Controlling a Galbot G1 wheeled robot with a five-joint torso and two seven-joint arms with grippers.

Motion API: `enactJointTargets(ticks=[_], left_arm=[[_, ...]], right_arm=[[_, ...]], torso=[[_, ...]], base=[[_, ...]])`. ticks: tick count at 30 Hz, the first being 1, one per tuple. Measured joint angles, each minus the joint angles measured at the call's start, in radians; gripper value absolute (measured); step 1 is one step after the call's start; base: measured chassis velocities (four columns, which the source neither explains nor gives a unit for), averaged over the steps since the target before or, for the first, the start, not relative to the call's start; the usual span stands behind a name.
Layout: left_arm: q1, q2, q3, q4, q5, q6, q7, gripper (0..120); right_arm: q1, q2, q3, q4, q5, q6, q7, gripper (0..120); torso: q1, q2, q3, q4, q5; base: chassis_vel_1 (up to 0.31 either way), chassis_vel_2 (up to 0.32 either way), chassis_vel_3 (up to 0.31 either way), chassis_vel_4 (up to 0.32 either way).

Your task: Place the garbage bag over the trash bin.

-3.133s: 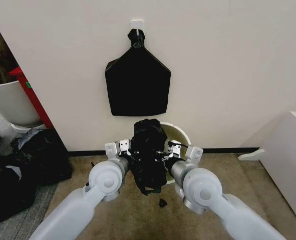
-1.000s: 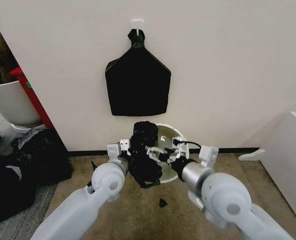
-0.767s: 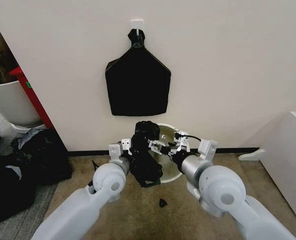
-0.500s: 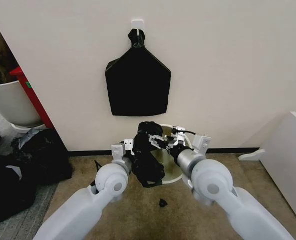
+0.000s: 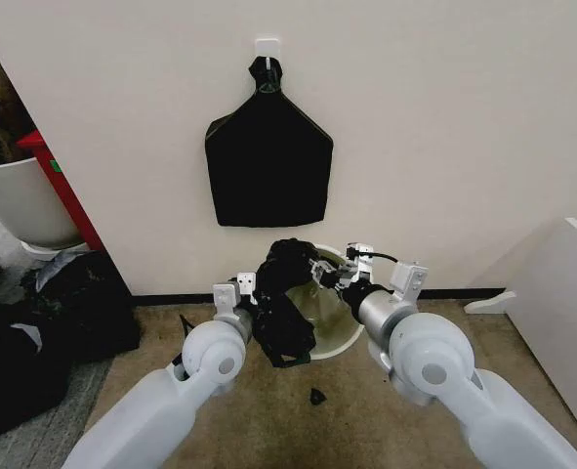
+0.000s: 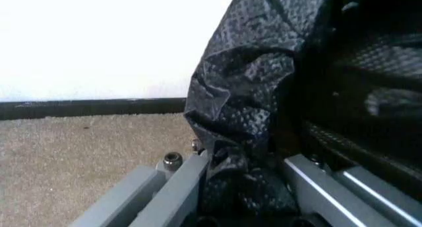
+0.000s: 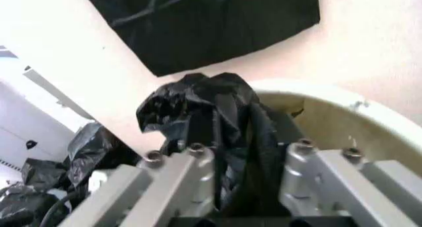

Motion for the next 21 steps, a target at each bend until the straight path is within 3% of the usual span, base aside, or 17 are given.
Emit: enactJointTargets(ticks=[2,9,16,21], left_arm=[[0.0,0.0,0.001,0.0,0.006,0.001,0.007,0],[0.004,0.006,0.004,0.004,0.03,0.004,0.03,0],[0.031,0.028,0.01,0.008,0.136,-0.001,0.131,0],[0.038,0.044,0.009,-0.025,0.156,-0.027,0.186,0]], right_arm=[[0.005,0.002,-0.001,-0.006,-0.01,0.0,-0.002,0],[0.021,0.003,0.004,-0.01,-0.071,0.002,-0.014,0],[0.089,-0.04,0.04,-0.058,-0.096,-0.016,-0.066,0],[0.128,-0.17,0.049,-0.153,-0.097,-0.054,-0.204,0]], torso=[[0.0,0.0,0.0,0.0,0.0],[0.0,0.0,0.0,0.0,0.0001],[0.0,0.0,0.0,0.0002,0.0002],[0.0,0.0,0.0,0.0,0.0003]], base=[[0.0,0.0,0.0,0.0],[0.0,0.0,0.0,0.0],[0.0,0.0,0.0,0.0],[0.0,0.0,0.0,0.0]])
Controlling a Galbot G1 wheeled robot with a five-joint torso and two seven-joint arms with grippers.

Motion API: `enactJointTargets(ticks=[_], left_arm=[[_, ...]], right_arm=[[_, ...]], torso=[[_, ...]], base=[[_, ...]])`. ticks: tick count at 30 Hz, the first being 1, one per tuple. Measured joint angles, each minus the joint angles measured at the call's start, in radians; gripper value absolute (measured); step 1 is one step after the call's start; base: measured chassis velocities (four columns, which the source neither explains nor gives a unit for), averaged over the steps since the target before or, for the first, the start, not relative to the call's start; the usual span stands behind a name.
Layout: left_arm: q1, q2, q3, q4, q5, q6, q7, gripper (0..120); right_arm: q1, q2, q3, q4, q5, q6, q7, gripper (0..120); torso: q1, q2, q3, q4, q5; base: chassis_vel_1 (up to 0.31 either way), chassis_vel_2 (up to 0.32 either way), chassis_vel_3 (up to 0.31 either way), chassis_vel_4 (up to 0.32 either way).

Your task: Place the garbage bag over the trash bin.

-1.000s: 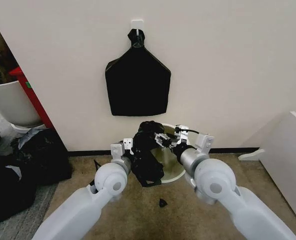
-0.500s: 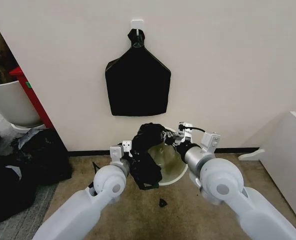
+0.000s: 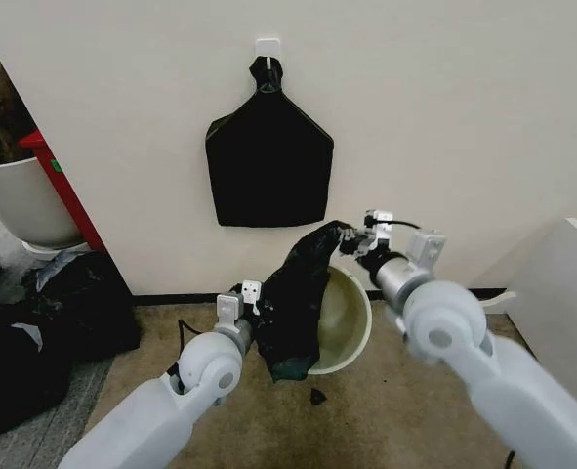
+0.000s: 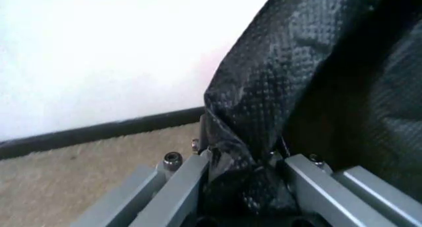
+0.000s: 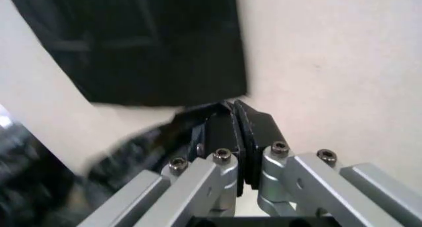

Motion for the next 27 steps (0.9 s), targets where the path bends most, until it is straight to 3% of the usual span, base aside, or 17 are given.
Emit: enactJointTargets(ticks=[3,4,9,18,27], left_arm=[[0.001,0.003,-0.001,-0.01,0.0,-0.012,0.01,0],[0.003,0.003,-0.005,-0.017,0.0,-0.019,0.014,0],[0.035,0.003,-0.031,-0.037,-0.001,-0.042,0.033,0],[0.102,0.012,-0.084,-0.059,-0.047,-0.088,0.055,0],[0.108,0.0,-0.133,-0.047,-0.219,-0.163,0.097,0]], right_arm=[[-0.002,-0.053,0.001,-0.024,-0.002,-0.011,-0.066,0],[-0.01,-0.099,0.004,-0.049,-0.017,-0.02,-0.139,0],[-0.022,-0.186,0.023,-0.102,-0.076,-0.031,-0.33,0],[-0.068,-0.234,0.053,-0.133,-0.178,0.035,-0.5,3],[-0.122,-0.282,0.094,-0.142,-0.15,0.129,-0.557,37]], torso=[[0.0,0.0,0.0,-0.0001,-0.0001],[0.0,0.0,0.0,-0.0003,-0.0001],[0.0,0.0,0.0,-0.0002,-0.0001],[0.0,0.0,0.0,0.0002,0.0],[0.0,0.0,0.0,0.0,-0.0002]], base=[[0.0,0.0,0.0,0.0],[0.0,0.0,0.0,0.0],[0.0,0.0,0.0,0.0],[0.0,0.0,0.0,0.0],[0.0,0.0,0.0,0.0]])
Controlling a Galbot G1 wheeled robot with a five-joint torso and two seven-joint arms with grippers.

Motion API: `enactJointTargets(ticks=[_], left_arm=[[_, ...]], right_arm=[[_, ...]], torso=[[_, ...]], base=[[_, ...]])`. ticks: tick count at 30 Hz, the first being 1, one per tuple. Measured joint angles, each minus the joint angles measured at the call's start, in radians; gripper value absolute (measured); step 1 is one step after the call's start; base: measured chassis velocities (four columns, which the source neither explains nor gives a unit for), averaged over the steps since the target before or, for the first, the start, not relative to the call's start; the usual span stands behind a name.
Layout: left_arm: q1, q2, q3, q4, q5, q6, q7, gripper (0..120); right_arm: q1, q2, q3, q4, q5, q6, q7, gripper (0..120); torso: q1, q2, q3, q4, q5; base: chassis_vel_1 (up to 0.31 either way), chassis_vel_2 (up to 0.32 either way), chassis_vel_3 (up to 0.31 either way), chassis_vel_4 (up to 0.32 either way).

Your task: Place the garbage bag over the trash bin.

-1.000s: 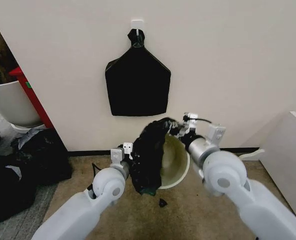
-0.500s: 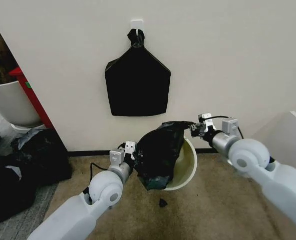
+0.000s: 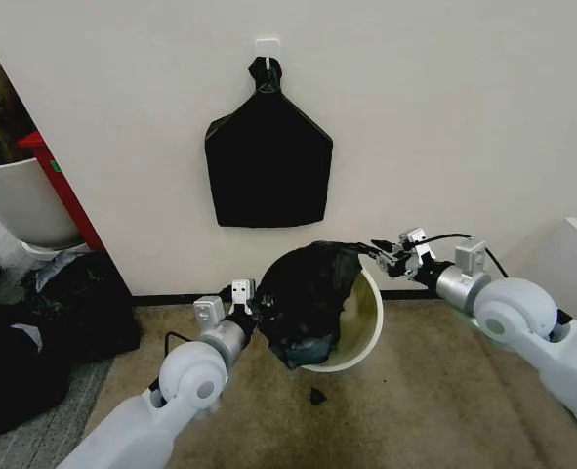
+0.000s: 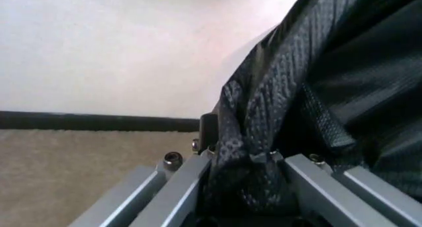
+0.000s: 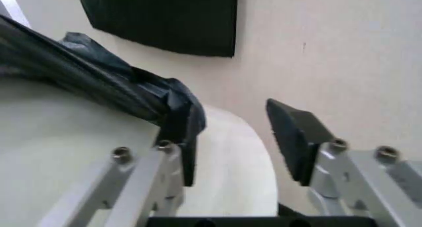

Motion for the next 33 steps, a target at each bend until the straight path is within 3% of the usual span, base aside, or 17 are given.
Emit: enactJointTargets(ticks=[7,17,22,28,33], left_arm=[[0.006,0.002,-0.024,0.018,-0.059,-0.008,0.025,0],[0.012,0.004,-0.019,0.052,0.007,-0.005,0.073,0],[0.008,0.01,-0.011,0.054,0.038,-0.005,0.086,0],[-0.009,0.004,-0.003,0.069,0.049,-0.004,0.058,0],[-0.027,-0.005,0.004,0.092,0.05,-0.004,0.03,0]], right_arm=[[-0.011,-0.025,0.036,-0.038,0.025,0.068,-0.07,63],[0.007,-0.023,0.087,-0.109,0.12,0.092,-0.199,98],[0.018,-0.012,0.089,-0.127,0.118,0.075,-0.24,100],[0.006,0.022,0.119,-0.014,0.238,0.004,-0.005,100],[-0.006,0.055,0.2,0.171,0.511,-0.073,0.336,100]], torso=[[0.0,0.0,0.0,0.0,-0.0001],[0.0,0.0,0.0,0.0,-0.0001],[0.0,0.0,0.0,0.0001,-0.0001],[0.0,0.0,0.0,0.0002,-0.0003],[0.0,0.0,0.0,0.0001,-0.0004]], base=[[0.0,0.0,0.0,0.0],[0.0,0.0,0.0,0.0],[0.0,0.0,0.0,0.0],[0.0,0.0,0.0,0.0],[0.0,0.0,0.0,0.0]])
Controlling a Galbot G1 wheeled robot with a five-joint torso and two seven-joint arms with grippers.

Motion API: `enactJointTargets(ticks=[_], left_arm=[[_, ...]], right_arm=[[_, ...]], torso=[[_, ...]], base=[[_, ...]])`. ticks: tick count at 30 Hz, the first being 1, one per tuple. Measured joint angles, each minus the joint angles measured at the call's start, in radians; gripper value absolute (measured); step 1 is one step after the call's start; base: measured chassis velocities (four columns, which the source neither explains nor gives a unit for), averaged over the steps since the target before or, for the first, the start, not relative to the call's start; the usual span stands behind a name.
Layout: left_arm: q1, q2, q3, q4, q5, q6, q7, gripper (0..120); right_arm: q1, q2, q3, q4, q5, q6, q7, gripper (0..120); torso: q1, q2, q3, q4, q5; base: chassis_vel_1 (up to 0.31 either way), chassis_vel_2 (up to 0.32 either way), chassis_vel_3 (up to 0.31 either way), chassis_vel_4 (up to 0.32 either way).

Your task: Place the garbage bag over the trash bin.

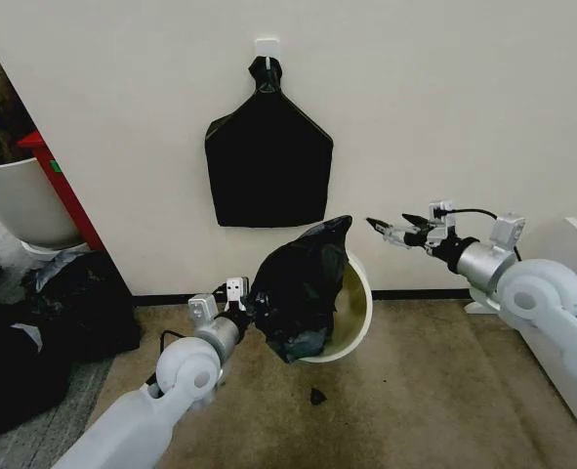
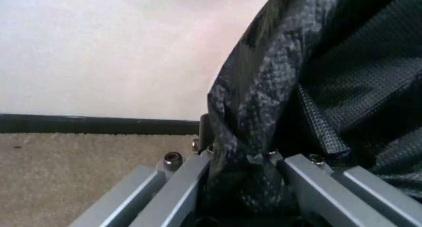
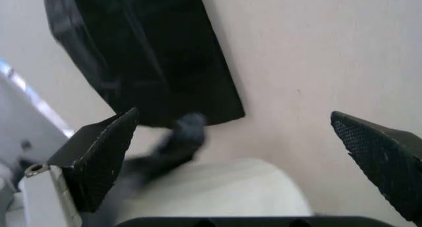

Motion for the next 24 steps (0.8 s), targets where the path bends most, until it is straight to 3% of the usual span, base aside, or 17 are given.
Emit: enactJointTargets(ticks=[1,6,10,24], left_arm=[[-0.006,-0.003,0.003,0.004,0.0,0.0,-0.009,0],[-0.028,-0.015,0.013,0.016,-0.006,0.0,-0.031,0],[-0.049,-0.022,0.019,0.018,-0.02,-0.001,-0.049,0],[-0.087,-0.029,0.028,-0.005,-0.064,-0.002,-0.088,0]], right_arm=[[-0.006,0.009,0.02,0.059,0.08,-0.011,0.087,100],[-0.047,0.048,0.006,0.232,0.214,-0.01,0.261,100],[-0.111,0.092,-0.043,0.317,0.204,-0.011,0.266,100],[-0.291,0.186,-0.106,0.321,-0.023,-0.042,0.207,100]], torso=[[0.0,0.0,0.0,0.0,0.0001],[0.0,0.0,0.0,0.0,0.0003],[0.0,0.0,0.0,-0.0002,0.0005],[0.0,0.0,0.0,-0.0001,0.0004]], base=[[0.0,0.0,0.0,0.0],[0.0,0.0,0.0,0.0],[0.0,0.0,0.0,0.0],[0.0,0.0,0.0,0.0]])
